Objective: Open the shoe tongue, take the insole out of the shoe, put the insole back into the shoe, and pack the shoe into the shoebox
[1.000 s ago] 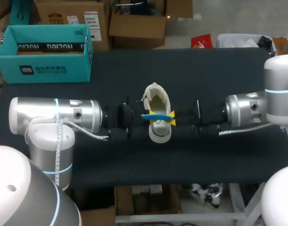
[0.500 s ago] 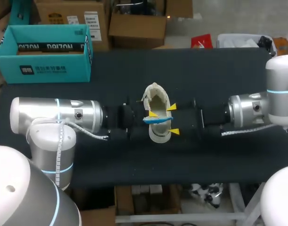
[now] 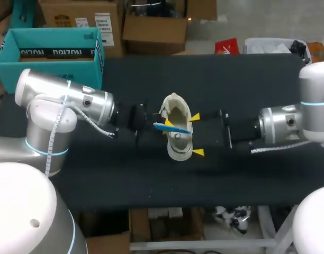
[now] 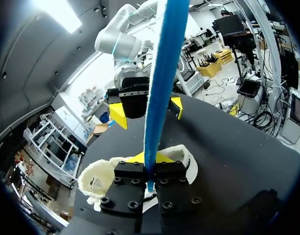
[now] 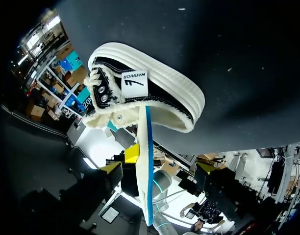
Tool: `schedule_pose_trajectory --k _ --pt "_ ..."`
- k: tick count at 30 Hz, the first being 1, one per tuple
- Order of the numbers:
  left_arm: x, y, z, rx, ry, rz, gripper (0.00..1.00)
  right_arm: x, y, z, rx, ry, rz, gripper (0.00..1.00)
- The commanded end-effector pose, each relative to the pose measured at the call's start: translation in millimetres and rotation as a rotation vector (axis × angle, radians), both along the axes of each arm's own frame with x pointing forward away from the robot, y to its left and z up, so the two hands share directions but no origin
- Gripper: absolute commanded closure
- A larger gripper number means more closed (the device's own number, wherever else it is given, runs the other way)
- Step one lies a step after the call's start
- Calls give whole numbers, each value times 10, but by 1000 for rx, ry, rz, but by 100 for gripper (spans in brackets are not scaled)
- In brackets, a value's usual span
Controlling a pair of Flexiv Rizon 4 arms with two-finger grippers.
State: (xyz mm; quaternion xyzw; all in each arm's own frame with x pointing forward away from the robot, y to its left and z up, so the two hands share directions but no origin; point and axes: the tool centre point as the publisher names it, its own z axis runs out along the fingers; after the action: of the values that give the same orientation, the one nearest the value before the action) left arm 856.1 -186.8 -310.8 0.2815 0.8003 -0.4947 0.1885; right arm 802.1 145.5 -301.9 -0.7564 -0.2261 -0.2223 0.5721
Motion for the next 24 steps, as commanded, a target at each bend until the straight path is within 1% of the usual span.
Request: schedule_pose_trajectory --k 1,4,8,10,12,13,14,16,17,21,24 --pt "52 -49 -48 51 23 -62 100 34 36 -29 3 -4 2 0" --pt "45 -70 -95 58 12 -85 100 66 45 -46 2 -7 3 0" --pt "32 -101 -139 64 -27 -99 100 97 46 -61 -9 -7 -7 0" --pt "19 -105 -157 68 -36 -104 100 104 48 -65 -21 -9 -23 3" --pt "11 -100 -167 69 -44 -107 100 109 32 -72 -24 -10 -35 11" --pt "10 -98 -170 70 -45 -107 100 111 25 -73 -39 -10 -49 15" --pt "12 -94 -172 71 -47 -107 100 114 15 -72 -57 -12 -61 20" --pt "15 -90 -173 70 -49 -107 100 126 10 -69 -57 -21 -60 36" --pt "14 -89 -174 65 -53 -105 100 132 15 -72 -63 -27 -63 40" --pt "10 -80 -167 60 -57 -104 100 144 16 -109 -76 -43 -80 47" --pt "10 -80 -166 60 -58 -101 100 157 21 -142 -65 -48 -73 50"
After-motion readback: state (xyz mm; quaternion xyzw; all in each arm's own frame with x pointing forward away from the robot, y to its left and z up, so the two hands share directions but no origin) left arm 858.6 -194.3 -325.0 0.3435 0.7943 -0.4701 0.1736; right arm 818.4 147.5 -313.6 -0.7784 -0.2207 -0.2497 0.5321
